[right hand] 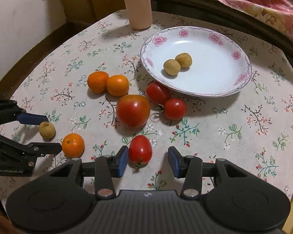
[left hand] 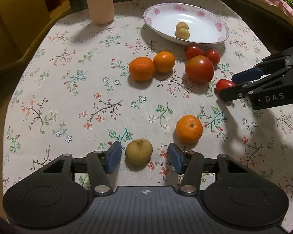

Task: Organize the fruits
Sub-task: 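Grasp a red cherry tomato with the right tool while the left grasps a brown fruit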

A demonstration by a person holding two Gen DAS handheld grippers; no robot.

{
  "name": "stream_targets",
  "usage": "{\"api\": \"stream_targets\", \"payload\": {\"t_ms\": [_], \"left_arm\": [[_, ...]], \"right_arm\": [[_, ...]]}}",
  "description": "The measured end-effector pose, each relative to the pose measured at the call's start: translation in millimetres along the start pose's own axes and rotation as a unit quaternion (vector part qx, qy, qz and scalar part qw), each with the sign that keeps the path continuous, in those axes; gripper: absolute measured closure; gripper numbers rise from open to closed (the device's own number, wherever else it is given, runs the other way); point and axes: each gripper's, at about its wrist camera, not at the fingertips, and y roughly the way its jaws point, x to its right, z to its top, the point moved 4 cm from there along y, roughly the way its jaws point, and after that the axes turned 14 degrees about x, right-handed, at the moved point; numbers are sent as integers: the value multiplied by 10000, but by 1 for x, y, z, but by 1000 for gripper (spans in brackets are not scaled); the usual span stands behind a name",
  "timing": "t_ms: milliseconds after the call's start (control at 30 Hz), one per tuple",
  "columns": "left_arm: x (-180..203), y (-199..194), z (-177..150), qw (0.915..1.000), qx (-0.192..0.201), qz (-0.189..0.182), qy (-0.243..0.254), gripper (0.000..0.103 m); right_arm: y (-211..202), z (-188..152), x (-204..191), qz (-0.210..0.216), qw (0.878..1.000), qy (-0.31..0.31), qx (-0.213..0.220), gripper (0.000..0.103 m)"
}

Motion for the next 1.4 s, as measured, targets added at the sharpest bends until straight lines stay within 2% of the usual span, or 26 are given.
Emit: {"api": "stream_targets", "payload": {"t_ms": [67,133,200,767,800,833,900,967,1033,1167,1233,1300,1400], "left_arm": [[1,-1,0,10000,6,19,22,47],[2,-3,1,10000,25,23,35,61],[4,-5,3,10000,26,-66,-16,66],[8,-5,1,9998,-61,-136,109,63],[9,-6,0,9998,-69,-120,147,57],[10,-6,0,9998,-80,-107,163,45],[11,-5,-3,9997,-141,-84,192,37],[11,-6,-3,9997,-129,-80,178,41],[9,-7,-1,9998,-133,-76,120,50],[13,-8,-1,9998,-153,-81,135,58],[16,-10,-1,9996,-175,-55,202,61],[17,-12,-2,9996,-182,-70,188,63],[17,-11,-1,9997,-155,-63,160,64]], "right_arm": [[1,1,1,-5,10000,23,3,59],[2,2,1,-3,10000,28,6,59],[2,2,1,1,10000,2,15,59],[6,2,-3,-55,9997,-226,66,60],[6,1,-3,-59,9997,-237,65,60],[6,1,-4,-63,9996,-259,55,60],[7,2,-4,-69,9996,-279,37,60],[7,2,-4,-72,9995,-293,35,60],[7,2,-4,-84,9996,-277,53,60],[7,2,-5,-116,9995,-303,49,60],[6,2,-6,-110,9994,-320,39,65],[5,2,-7,-53,9997,-252,26,74],[3,3,-8,-82,9997,-242,20,76]]}}
